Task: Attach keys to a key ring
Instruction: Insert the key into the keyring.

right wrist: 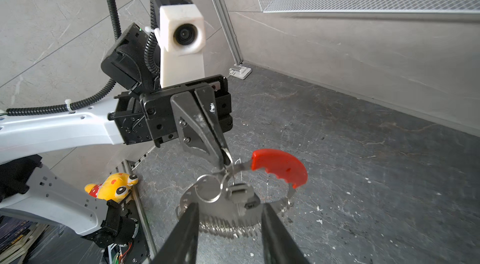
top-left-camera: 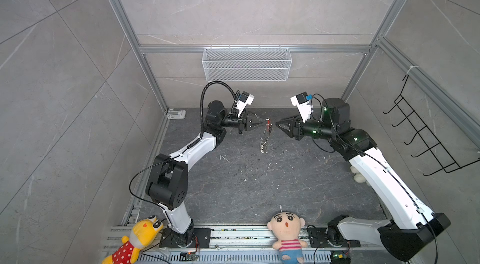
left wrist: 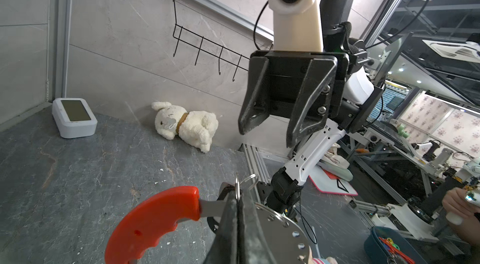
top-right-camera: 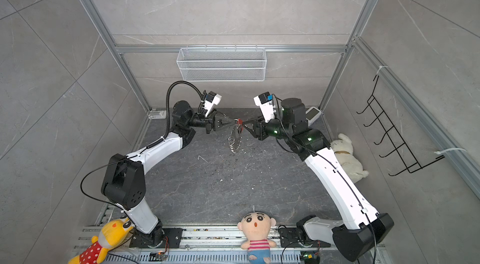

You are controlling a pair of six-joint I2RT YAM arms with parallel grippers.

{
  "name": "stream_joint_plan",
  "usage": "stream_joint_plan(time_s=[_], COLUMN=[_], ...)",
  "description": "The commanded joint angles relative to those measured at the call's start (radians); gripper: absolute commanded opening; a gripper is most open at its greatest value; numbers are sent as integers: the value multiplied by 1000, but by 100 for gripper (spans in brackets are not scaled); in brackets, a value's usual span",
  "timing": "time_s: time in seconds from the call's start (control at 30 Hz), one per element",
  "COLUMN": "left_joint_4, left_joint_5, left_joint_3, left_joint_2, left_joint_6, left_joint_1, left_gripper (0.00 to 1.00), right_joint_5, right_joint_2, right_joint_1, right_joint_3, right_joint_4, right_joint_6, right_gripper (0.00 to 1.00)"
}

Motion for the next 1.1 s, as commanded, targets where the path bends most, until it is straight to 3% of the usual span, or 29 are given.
stream_joint_plan(time_s=[0.0,0.37,0.8,1.07], left_joint_4=[37,50,56,57], left_joint_5=[-41,-51,-43,-36], left_joint_3=[3,1,0,11], left_joint_2=[-30,-27,-24,-23], left_joint_6=[18,6,-1,-8], left_joint_1=[-3,-4,-4,-4], left_gripper=[0,0,0,0], right_joint_5=[73,266,304,292], right_joint_2=[-15,65,100,123], right_joint_1=[15,126,132,138], right_joint_3=[-47,8,48,75], right_joint_4=[46,50,33,18], right_joint_6=[-11,-73,-96,-102], right_gripper=[40,38,37,24])
